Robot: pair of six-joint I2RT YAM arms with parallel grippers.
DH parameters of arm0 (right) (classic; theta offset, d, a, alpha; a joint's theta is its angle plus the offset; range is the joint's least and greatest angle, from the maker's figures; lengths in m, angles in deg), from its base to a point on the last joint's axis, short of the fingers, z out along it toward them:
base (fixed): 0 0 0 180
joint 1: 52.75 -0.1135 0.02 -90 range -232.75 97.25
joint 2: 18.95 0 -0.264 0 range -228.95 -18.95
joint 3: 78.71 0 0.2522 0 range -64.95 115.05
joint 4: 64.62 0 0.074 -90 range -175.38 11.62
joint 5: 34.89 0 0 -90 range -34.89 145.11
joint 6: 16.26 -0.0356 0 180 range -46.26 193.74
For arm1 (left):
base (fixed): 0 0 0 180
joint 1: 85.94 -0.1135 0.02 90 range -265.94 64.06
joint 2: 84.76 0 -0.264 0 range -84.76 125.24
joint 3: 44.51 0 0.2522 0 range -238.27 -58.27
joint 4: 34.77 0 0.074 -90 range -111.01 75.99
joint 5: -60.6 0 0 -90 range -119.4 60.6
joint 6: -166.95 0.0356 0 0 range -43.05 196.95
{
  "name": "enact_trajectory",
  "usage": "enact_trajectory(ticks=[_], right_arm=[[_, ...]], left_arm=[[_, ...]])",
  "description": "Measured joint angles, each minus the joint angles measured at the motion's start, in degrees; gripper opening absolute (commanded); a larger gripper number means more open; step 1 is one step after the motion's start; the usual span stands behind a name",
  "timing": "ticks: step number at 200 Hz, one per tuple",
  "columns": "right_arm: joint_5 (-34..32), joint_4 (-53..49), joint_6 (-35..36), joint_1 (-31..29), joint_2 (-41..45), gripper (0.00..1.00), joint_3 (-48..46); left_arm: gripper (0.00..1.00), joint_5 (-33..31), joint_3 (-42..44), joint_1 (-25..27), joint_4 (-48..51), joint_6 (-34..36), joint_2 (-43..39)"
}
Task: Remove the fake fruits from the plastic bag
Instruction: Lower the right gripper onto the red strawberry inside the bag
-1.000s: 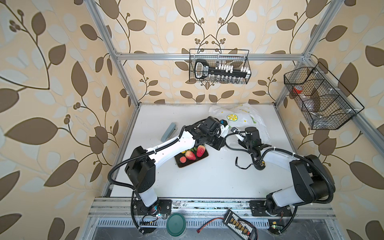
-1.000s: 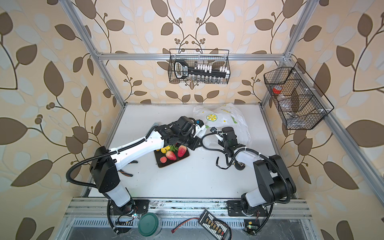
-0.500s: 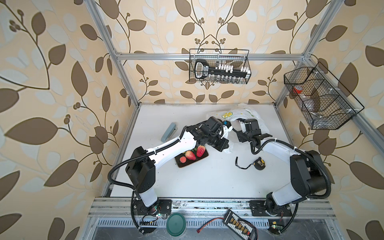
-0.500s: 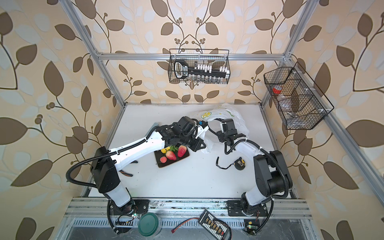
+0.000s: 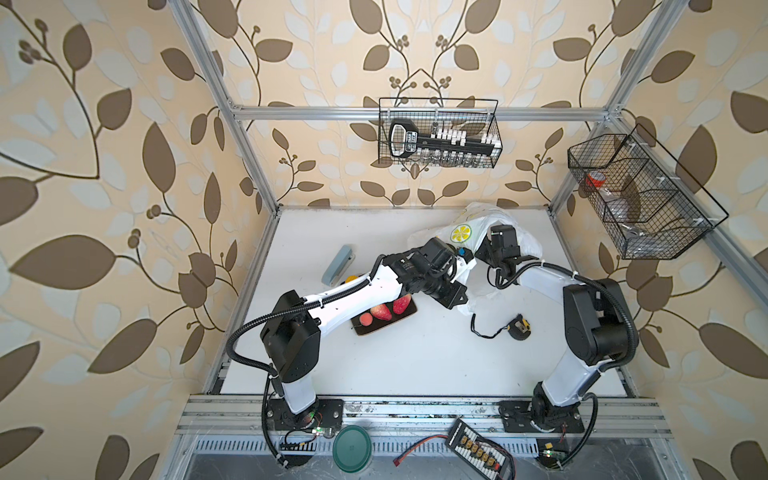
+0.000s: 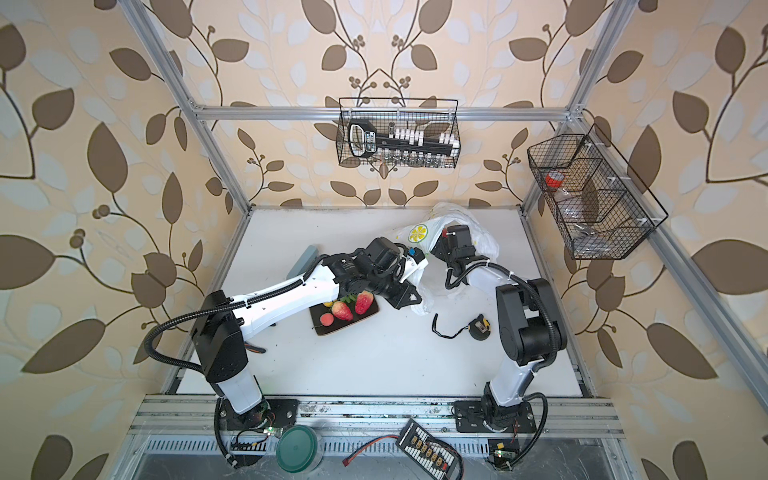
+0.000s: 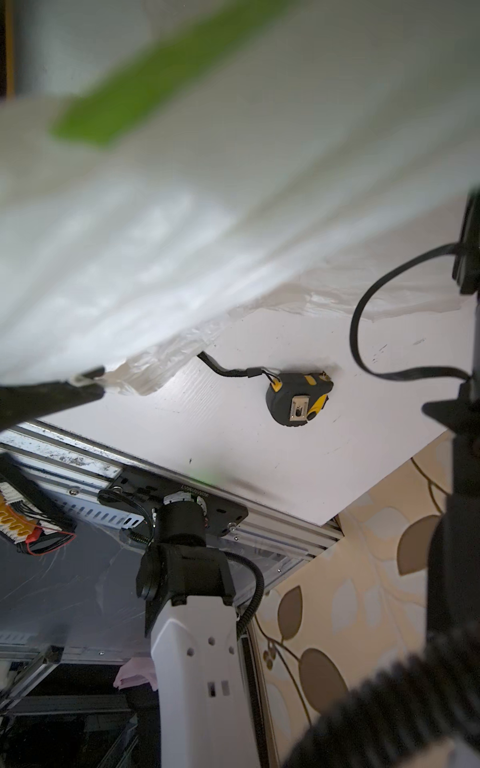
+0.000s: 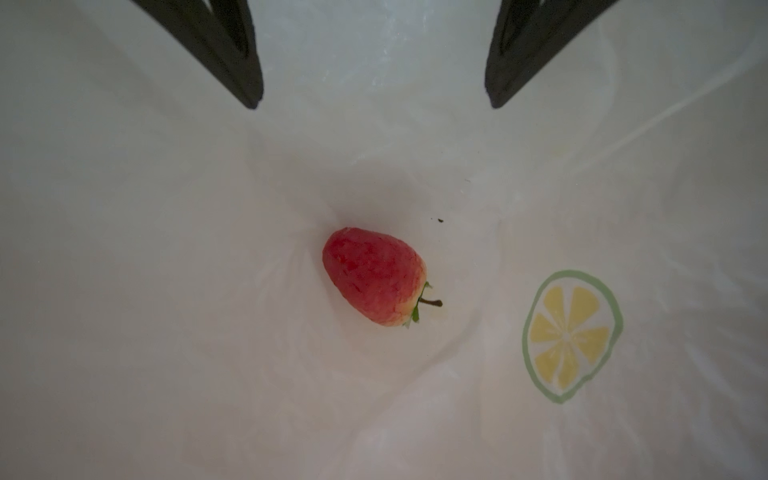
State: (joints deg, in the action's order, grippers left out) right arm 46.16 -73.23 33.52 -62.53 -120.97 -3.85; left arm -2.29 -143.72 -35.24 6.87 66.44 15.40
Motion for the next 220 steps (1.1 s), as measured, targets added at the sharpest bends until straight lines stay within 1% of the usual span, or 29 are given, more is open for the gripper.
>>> enact_trajectory(ticks=[48,95,119,153,204,220], right_arm=[[1.14,4.87,-12.87,0.61,-6.95,0.90,2.56],[1.25,4.92,-18.86,1.38,-11.96,0.90,8.15],[1.03,3.34,-20.20,1.77,-14.51,0.87,11.10],[1.01,-0.63,-20.20,1.88,-17.81,0.82,15.15],[-0.22,-4.44,-19.15,1.90,-19.82,0.74,18.27],[-0.70,-5.09,-18.80,1.90,-20.09,0.70,18.73]], left_arm=[[0.00,1.20,0.04,1.84,-0.26,-0.20,0.26],[0.00,1.86,1.84,3.37,-0.31,-0.20,0.28],[0.00,2.54,3.39,3.67,-0.26,-0.20,0.28],[0.00,2.69,5.01,3.76,-0.24,-0.20,0.20],[0.00,2.47,5.55,3.74,-0.22,-0.17,-1.68],[0.00,2.34,6.38,3.74,-0.24,-0.17,-2.89]])
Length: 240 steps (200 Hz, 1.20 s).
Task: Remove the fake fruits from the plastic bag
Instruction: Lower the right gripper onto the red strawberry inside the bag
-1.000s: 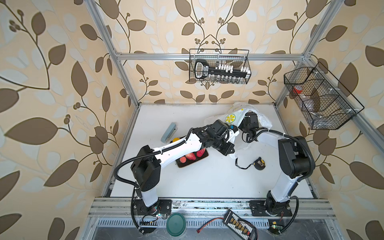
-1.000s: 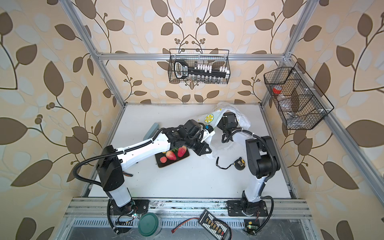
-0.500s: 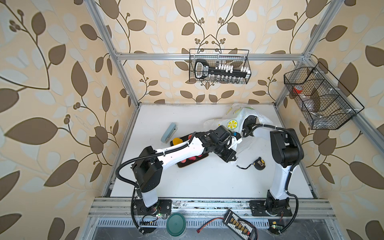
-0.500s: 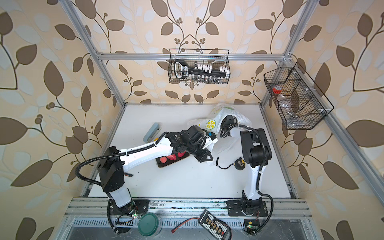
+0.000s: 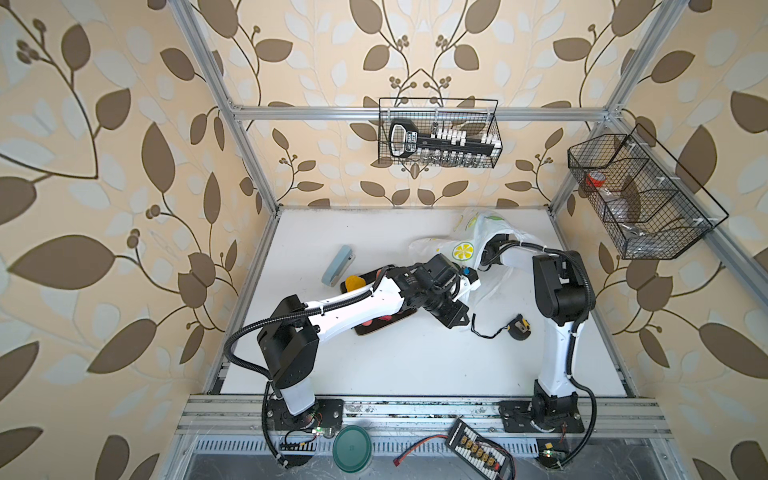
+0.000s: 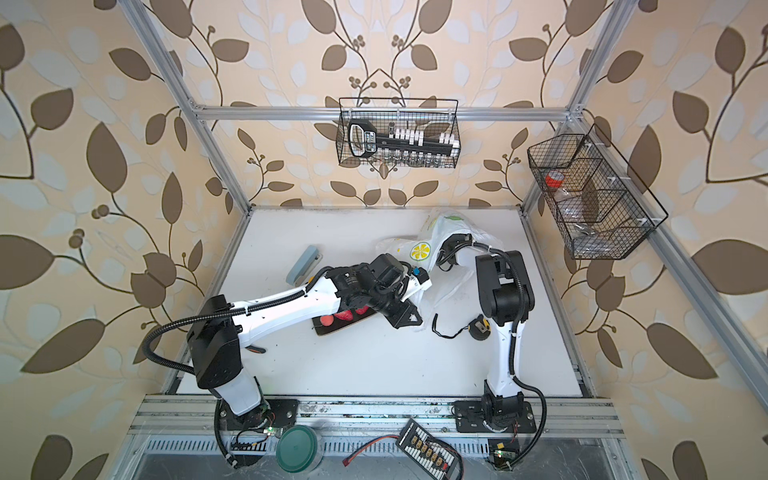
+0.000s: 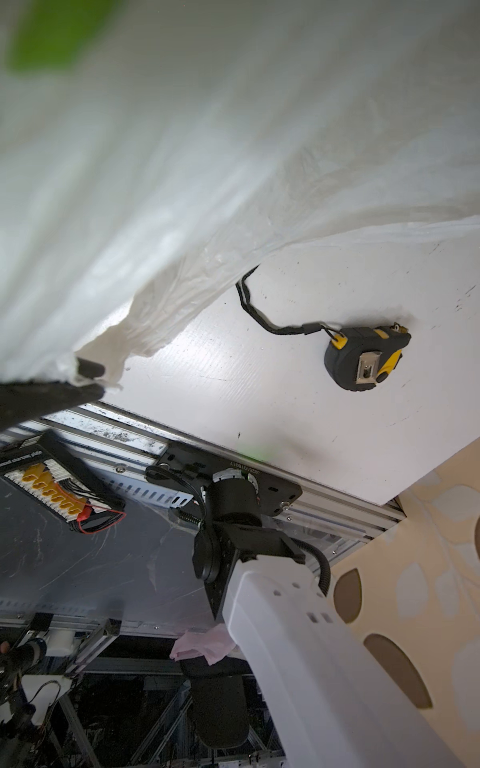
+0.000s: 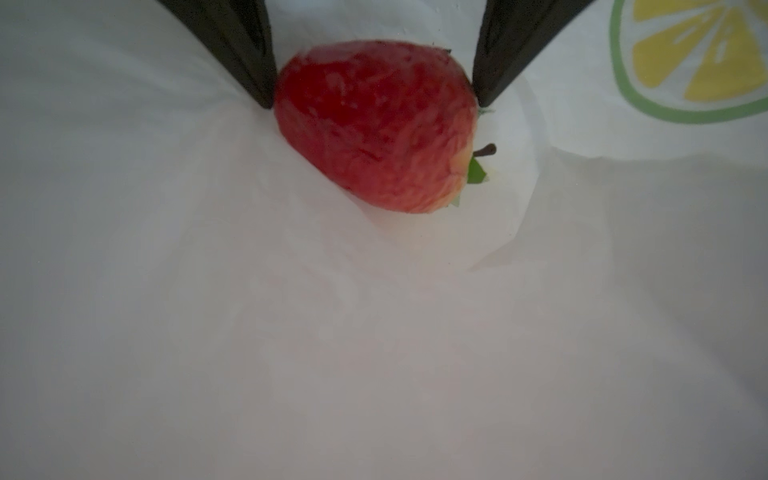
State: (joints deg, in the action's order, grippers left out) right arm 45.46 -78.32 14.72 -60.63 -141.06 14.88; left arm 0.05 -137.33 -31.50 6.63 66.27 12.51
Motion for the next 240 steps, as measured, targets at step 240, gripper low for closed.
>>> enact_trajectory(ticks=[240], right_arm=[[7.52,0.57,23.41,1.62,23.87,0.66,-24.74]], left_arm=[[0.00,-11.56,2.78,-0.13,-0.79,-3.30,-2.03]])
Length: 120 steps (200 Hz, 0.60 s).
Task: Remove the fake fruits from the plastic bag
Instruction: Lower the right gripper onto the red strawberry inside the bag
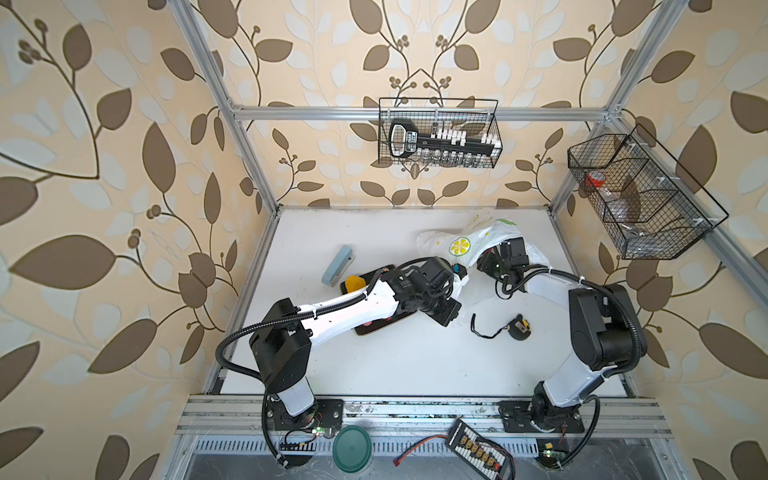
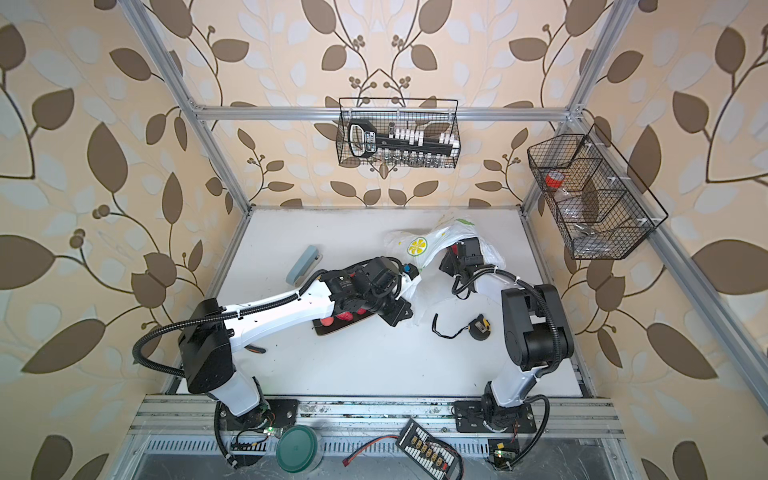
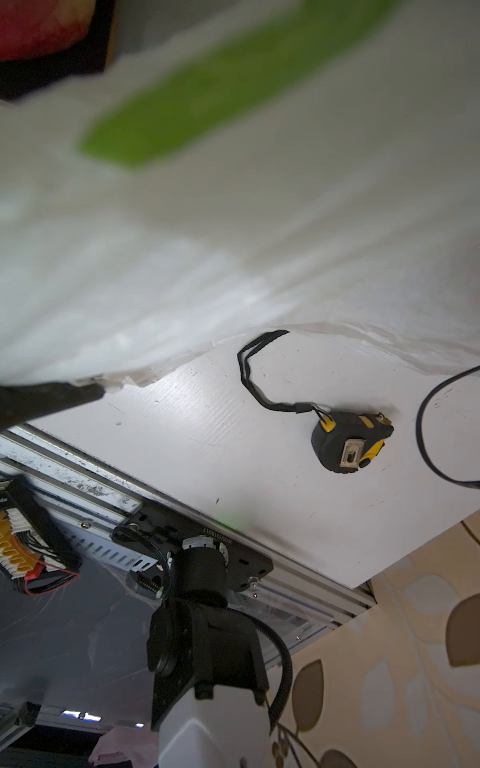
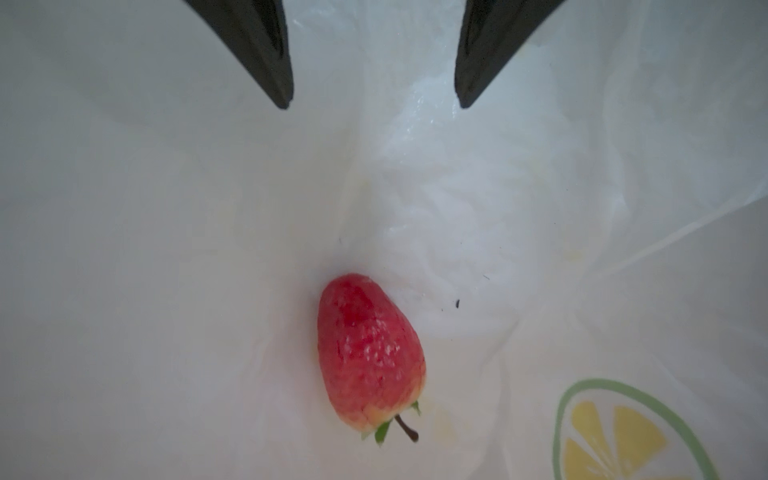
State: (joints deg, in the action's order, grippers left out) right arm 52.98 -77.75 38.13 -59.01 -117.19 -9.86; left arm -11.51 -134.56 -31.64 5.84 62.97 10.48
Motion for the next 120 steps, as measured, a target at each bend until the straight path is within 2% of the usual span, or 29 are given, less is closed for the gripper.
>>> enact_trajectory(ticks=[57,120], right_arm=[[-5.42,5.01,-4.17,0.66,-8.55,0.77,7.82],[-4.07,7.87,-6.58,0.81,-15.30,0.77,13.46]], left_arm=[[0.00,3.34,0.00,0.00,-0.11,0.00,0.00],[0.00,7.50,0.00,0.00,-0.07,0.15,0.00]])
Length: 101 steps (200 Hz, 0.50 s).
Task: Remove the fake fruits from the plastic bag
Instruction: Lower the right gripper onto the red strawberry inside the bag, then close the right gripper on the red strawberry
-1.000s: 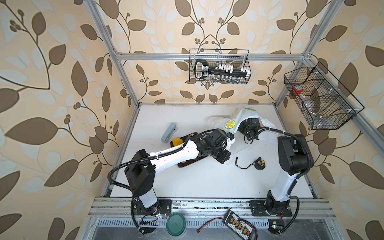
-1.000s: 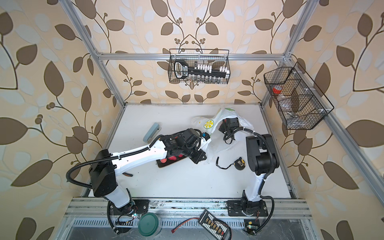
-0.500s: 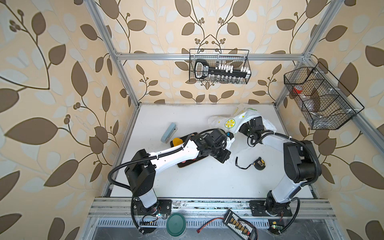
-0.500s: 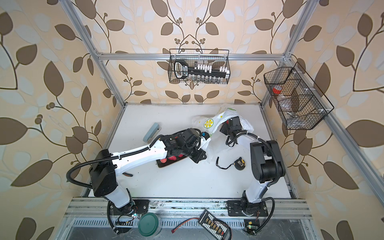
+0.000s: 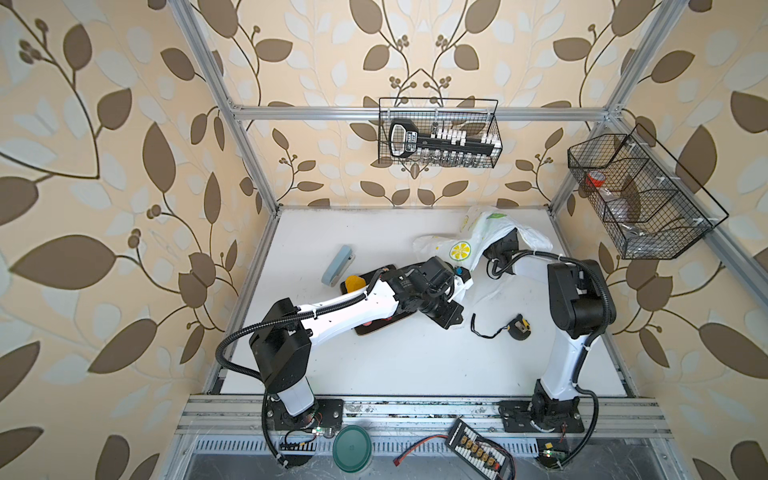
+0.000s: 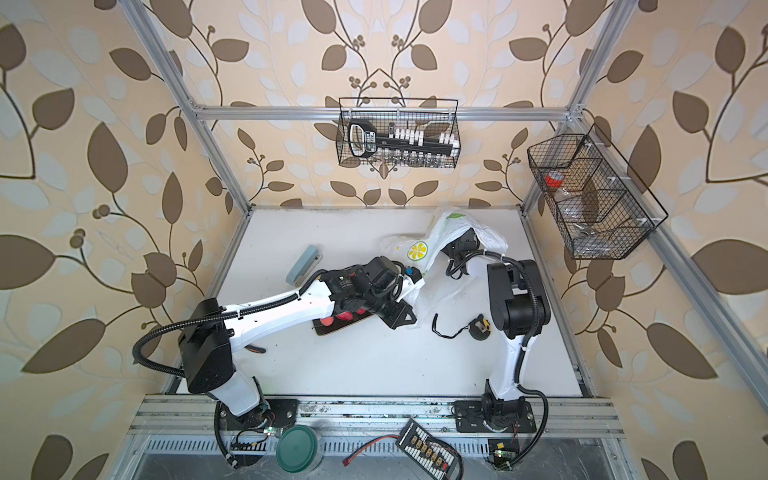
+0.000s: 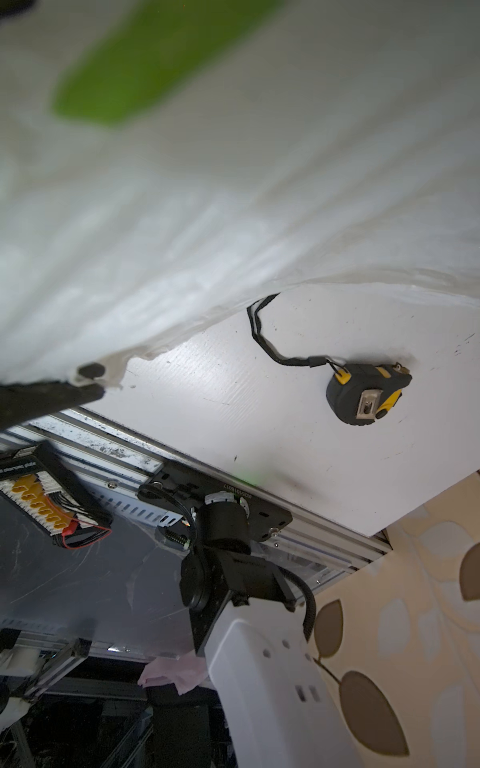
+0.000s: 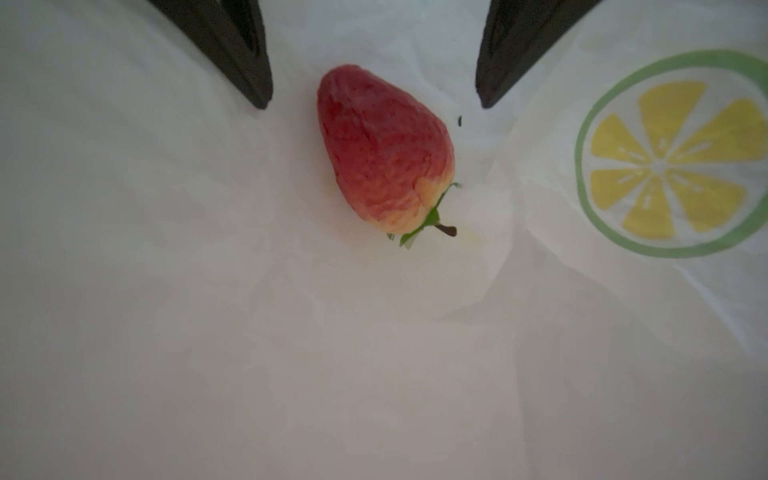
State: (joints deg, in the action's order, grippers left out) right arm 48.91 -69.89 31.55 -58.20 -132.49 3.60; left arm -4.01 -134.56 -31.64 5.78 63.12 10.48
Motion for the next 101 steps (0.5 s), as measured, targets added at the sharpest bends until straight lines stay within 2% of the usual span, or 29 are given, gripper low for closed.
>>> enact_trajectory(ticks=[70,101], right_arm=[[1.16,-0.63,1.51,0.02,-7.23,0.72,7.50],[1.62,-2.84,2.84,0.02,-9.79,0.64,10.43]], left_arm=[[0.00,1.88,0.00,0.00,0.00,0.22,0.00],[0.00,1.88,0.00,0.00,0.00,0.22,0.00]])
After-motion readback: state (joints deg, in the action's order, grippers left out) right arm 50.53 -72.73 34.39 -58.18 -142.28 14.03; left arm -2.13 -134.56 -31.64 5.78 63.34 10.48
